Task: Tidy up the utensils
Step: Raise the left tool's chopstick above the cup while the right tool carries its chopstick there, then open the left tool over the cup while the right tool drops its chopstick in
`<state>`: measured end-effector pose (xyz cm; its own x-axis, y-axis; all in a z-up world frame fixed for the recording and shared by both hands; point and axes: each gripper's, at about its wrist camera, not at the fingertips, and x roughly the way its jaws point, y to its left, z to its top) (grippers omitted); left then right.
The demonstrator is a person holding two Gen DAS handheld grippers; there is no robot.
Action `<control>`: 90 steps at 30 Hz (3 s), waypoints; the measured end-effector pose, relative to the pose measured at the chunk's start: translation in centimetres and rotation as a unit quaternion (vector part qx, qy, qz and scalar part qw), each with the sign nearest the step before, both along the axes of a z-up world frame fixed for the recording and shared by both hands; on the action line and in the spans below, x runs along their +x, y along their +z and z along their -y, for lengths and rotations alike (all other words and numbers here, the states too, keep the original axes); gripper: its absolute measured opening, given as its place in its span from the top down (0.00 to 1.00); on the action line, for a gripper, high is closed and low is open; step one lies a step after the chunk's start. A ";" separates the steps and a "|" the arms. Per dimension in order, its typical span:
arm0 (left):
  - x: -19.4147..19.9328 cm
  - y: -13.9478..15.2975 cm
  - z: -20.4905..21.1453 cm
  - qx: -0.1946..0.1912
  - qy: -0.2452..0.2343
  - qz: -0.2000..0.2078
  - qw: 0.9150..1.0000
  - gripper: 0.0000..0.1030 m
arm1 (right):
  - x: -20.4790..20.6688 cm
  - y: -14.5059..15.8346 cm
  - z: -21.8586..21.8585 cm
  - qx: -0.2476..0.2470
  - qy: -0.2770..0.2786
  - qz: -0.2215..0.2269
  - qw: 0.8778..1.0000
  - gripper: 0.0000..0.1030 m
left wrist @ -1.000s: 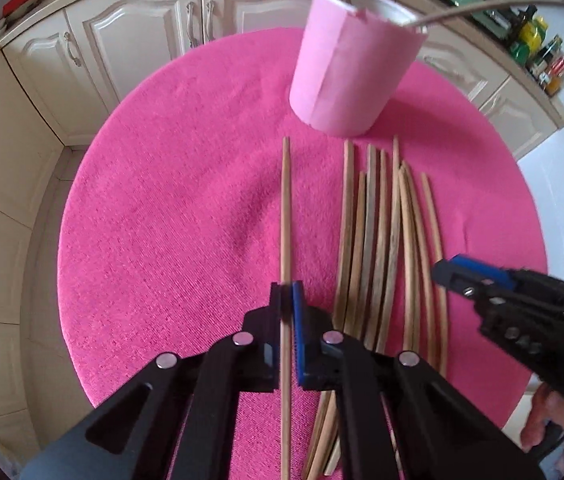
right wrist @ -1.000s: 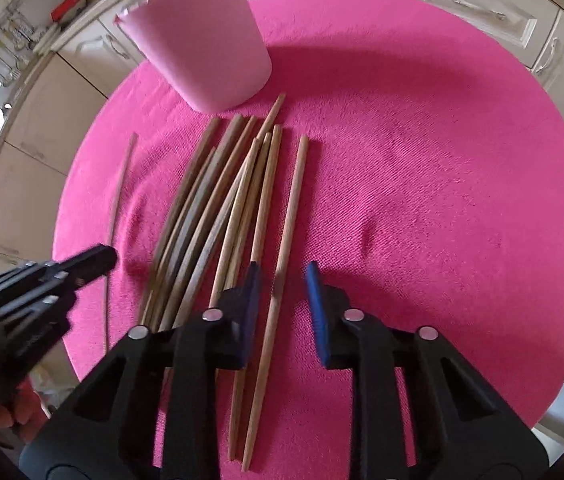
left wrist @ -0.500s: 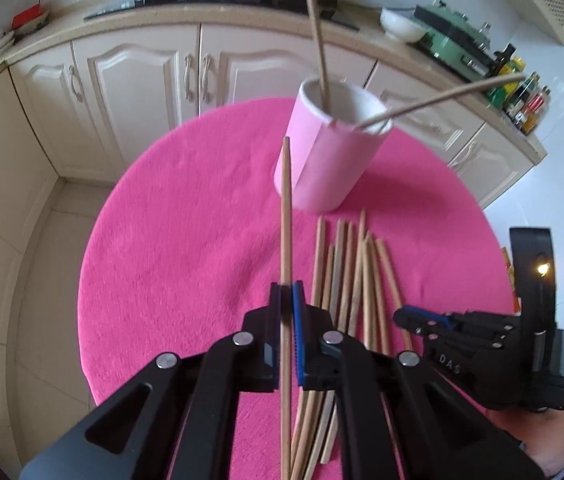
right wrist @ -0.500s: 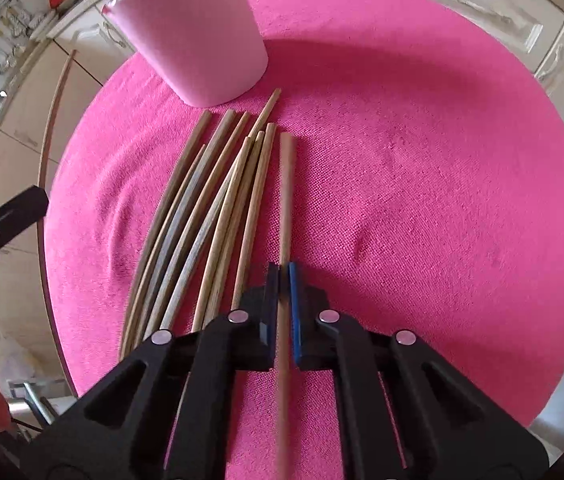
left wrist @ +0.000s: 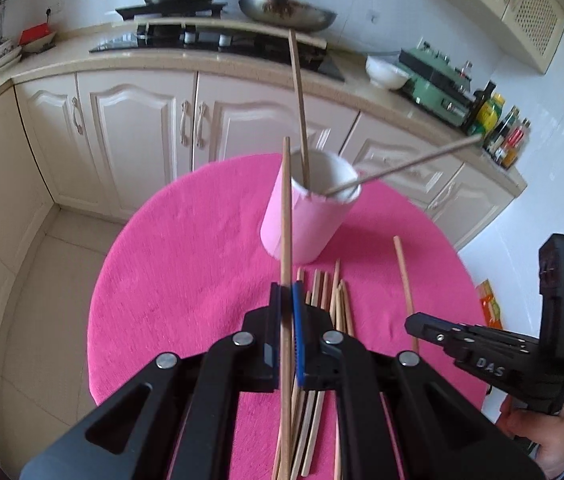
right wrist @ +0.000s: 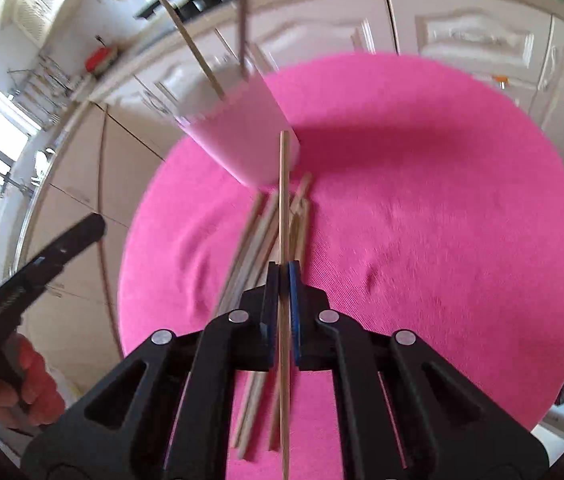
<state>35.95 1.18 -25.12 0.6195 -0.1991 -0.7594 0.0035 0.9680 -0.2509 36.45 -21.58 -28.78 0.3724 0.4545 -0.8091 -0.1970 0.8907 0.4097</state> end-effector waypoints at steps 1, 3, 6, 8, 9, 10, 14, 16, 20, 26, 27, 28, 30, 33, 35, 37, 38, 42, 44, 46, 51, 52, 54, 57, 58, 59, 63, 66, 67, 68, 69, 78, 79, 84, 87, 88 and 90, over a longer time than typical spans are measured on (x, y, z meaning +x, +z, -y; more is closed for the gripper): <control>-0.1 0.4 -0.2 -0.003 0.000 0.007 1.000 0.95 | -0.1 0.7 -0.3 0.005 -0.001 0.011 1.000 0.95; -0.3 1.7 -0.5 -0.005 0.003 0.028 1.000 0.95 | 0.2 2.5 -0.6 0.021 -0.003 0.036 0.999 0.95; -0.2 3.6 -1.0 -0.013 0.003 0.057 0.998 0.95 | 0.5 5.0 -1.4 0.039 -0.006 0.076 0.996 0.95; 0.1 5.0 -1.4 -0.021 0.002 0.079 0.997 0.95 | 0.7 6.5 -2.0 0.052 -0.004 0.103 0.993 0.95; 0.4 5.7 -1.5 -0.024 0.002 0.091 0.996 0.95 | 0.8 7.0 -2.2 0.056 -0.004 0.114 0.992 0.95; 0.7 6.4 -1.6 -0.028 0.002 0.104 0.994 0.95 | 1.0 7.8 -2.5 0.061 -0.003 0.128 0.990 0.95; 2.4 8.7 -1.6 -0.032 0.000 0.145 0.989 0.95 | 2.2 9.9 -2.8 0.084 -0.009 0.176 0.981 0.95; 3.3 9.5 -1.5 -0.032 -0.002 0.164 0.986 0.95 | 2.9 10.8 -2.8 0.093 -0.017 0.201 0.975 0.95; 5.5 10.4 -1.0 -0.034 -0.006 0.201 0.979 0.95 | 4.3 11.8 -2.7 0.103 -0.035 0.245 0.964 0.95; 8.4 10.4 -1.0 -0.049 0.006 0.238 0.970 0.95 | 6.8 11.4 -2.3 0.104 -0.057 0.281 0.952 0.95; 8.9 10.3 -0.9 -0.051 0.008 0.244 0.968 0.95 | 7.0 11.3 -2.2 0.105 -0.060 0.287 0.950 0.95; 9.2 10.1 -0.9 -0.055 0.009 0.247 0.967 0.95 | 7.2 11.2 -2.1 0.107 -0.063 0.293 0.948 0.95; 9.9 9.8 -0.7 -0.058 0.012 0.255 0.965 0.95 | 7.5 11.0 -2.0 0.108 -0.068 0.306 0.943 0.95; 10.7 8.8 -0.2 -0.060 0.021 0.266 0.962 0.95 | 8.2 10.6 -1.8 0.116 -0.078 0.321 0.937 0.95; 11.2 8.1 0.1 -0.063 0.024 0.266 0.962 0.95 | 8.6 10.4 -1.7 0.125 -0.082 0.330 0.932 0.95; 11.5 7.3 0.2 -0.062 0.031 0.271 0.960 0.95 | 9.0 10.2 -2.1 0.130 -0.085 0.342 0.927 0.95; 11.8 6.7 0.3 -0.061 0.036 0.273 0.959 0.95 | 9.1 10.1 -2.3 0.130 -0.085 0.351 0.924 0.95; 12.9 4.7 0.2 -0.065 0.053 0.268 0.960 0.95 | 9.5 10.0 -2.8 0.134 -0.087 0.371 0.915 0.95; 13.1 4.0 0.3 -0.062 0.060 0.270 0.959 0.95 | 9.8 9.9 -3.1 0.133 -0.089 0.380 0.911 0.95; 13.4 3.3 0.4 -0.053 0.066 0.273 0.958 0.95 | 10.0 9.5 -3.3 0.129 -0.089 0.387 0.909 0.95; 13.5 1.6 0.5 -0.055 0.073 0.258 0.962 0.94 | 10.0 8.7 -3.9 0.104 -0.084 0.406 0.904 0.95; 13.4 1.3 0.6 -0.054 0.072 0.255 0.963 0.95 | 9.9 8.7 -3.9 0.103 -0.081 0.408 0.904 0.95; 13.2 1.0 0.8 -0.051 0.070 0.248 0.965 0.94 | 9.8 8.7 -4.3 0.092 -0.072 0.412 0.903 0.95; 12.5 0.6 1.0 -0.047 0.064 0.237 0.968 0.94 | 9.4 8.7 -4.3 0.085 -0.065 0.414 0.904 0.94; 12.2 0.5 1.1 -0.045 0.062 0.233 0.969 0.94 | 9.3 8.7 -4.3 0.084 -0.066 0.413 0.904 0.94; 11.9 0.4 1.1 -0.044 0.061 0.229 0.971 0.94 | 9.1 8.6 -4.3 0.083 -0.065 0.413 0.905 0.94; 10.9 -0.2 0.6 -0.047 0.063 0.210 0.975 0.94 | 8.2 8.2 -4.7 0.068 -0.053 0.407 0.909 0.94; 10.3 -0.2 0.6 -0.043 0.058 0.204 0.976 0.94 | 7.4 8.0 -5.0 0.052 -0.043 0.407 0.911 0.94; 10.1 -0.2 0.6 -0.041 0.057 0.200 0.977 0.94 | 7.1 7.9 -5.2 0.046 -0.039 0.407 0.911 0.94; 9.9 -0.1 0.7 -0.041 0.055 0.198 0.978 0.94 | 7.0 7.9 -5.3 0.040 -0.036 0.406 0.912 0.94; 9.9 0.0 0.7 -0.042 0.054 0.195 0.978 0.93 | 6.8 7.8 -5.4 0.036 -0.034 0.405 0.913 0.94; 8.8 1.5 0.6 -0.036 0.057 0.179 0.982 0.73 | 6.0 8.3 -5.3 0.018 -0.025 0.390 0.920 0.94; 8.5 1.7 0.6 -0.034 0.058 0.178 0.982 0.73 | 5.9 8.4 -5.3 0.017 -0.024 0.389 0.921 0.94; 7.8 2.9 0.8 -0.012 0.062 0.177 0.982 0.68 | 5.7 8.7 -5.3 0.013 -0.023 0.380 0.925 0.94; 7.3 3.5 1.0 0.003 0.059 0.176 0.983 0.67 | 5.7 8.9 -5.4 0.010 -0.025 0.372 0.928 0.94; 7.2 3.6 1.1 0.007 0.058 0.174 0.983 0.66 | 5.8 8.9 -5.3 0.010 -0.026 0.369 0.929 0.94; 7.0 3.9 1.1 0.011 0.058 0.172 0.983 0.66 | 5.7 9.1 -5.2 0.008 -0.029 0.365 0.930 0.93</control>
